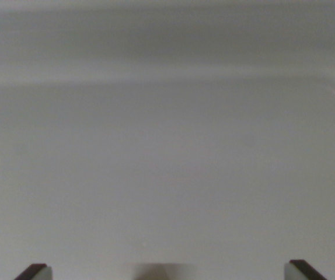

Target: Pick yellow cube

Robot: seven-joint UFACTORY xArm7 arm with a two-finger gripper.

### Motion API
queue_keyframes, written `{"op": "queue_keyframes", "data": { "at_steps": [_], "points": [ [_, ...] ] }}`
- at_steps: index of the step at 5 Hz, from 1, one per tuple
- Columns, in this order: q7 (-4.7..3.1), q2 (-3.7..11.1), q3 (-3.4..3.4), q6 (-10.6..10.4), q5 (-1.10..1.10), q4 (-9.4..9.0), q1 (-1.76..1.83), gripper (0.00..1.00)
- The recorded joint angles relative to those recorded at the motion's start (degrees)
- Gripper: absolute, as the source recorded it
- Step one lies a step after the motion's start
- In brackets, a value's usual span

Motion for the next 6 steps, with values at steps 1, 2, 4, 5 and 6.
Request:
{"op": "queue_keyframes", "data": {
  "at_steps": [1,2,4,5,6],
  "points": [
    [-0.29,0.25,0.07,-2.6,0.27,-2.40,0.02,0.00],
    [-0.29,0.25,0.07,-2.6,0.27,-2.40,0.02,0.00],
    [-0.57,0.50,0.13,-5.1,0.53,-4.76,0.04,0.00],
    [-0.88,0.77,0.20,-7.8,0.81,-7.29,0.06,0.00],
    [-0.88,0.77,0.20,-7.8,0.81,-7.29,0.06,0.00]
  ]
}}
